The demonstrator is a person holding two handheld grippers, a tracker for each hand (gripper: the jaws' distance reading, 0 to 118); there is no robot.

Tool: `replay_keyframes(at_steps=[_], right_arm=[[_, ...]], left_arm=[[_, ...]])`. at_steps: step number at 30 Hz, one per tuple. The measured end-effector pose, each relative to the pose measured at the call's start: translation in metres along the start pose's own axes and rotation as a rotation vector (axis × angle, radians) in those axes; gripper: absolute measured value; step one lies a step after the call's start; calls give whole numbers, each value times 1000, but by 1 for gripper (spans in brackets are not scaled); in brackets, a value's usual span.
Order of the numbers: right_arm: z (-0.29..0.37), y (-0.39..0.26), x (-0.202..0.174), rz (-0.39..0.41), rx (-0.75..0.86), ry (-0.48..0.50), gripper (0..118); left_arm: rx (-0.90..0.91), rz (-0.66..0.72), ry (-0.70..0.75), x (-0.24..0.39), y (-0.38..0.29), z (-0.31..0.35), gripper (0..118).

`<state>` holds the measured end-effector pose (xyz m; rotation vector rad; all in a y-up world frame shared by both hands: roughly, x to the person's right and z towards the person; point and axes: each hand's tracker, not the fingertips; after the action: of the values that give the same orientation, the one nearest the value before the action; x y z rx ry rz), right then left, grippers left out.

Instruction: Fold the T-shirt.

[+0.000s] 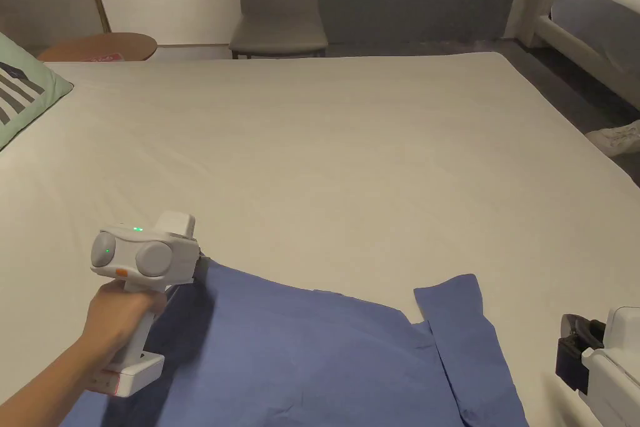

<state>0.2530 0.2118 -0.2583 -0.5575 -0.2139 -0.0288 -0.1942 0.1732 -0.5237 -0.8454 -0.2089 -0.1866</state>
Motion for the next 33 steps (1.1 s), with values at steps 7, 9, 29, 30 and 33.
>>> replay_keyframes(at_steps=[7, 9, 29, 30, 33], right_arm=[[-9, -13, -6, -61, -138, 58, 106], [-15, -17, -10, -57, -173, 80, 105], [17, -88, -10, -22, -338, 125, 10], [21, -82, -13, -6, -302, 97, 10], [34, -47, -12, -5, -170, 105, 9]], left_arm=[[111, 31, -54, -7, -3, 74, 1], [121, 35, -59, -8, -5, 89, 1], [159, 68, -21, -9, -32, 133, 1], [163, 74, -16, -11, -33, 136, 1], [208, 115, -1, -19, -31, 149, 1]])
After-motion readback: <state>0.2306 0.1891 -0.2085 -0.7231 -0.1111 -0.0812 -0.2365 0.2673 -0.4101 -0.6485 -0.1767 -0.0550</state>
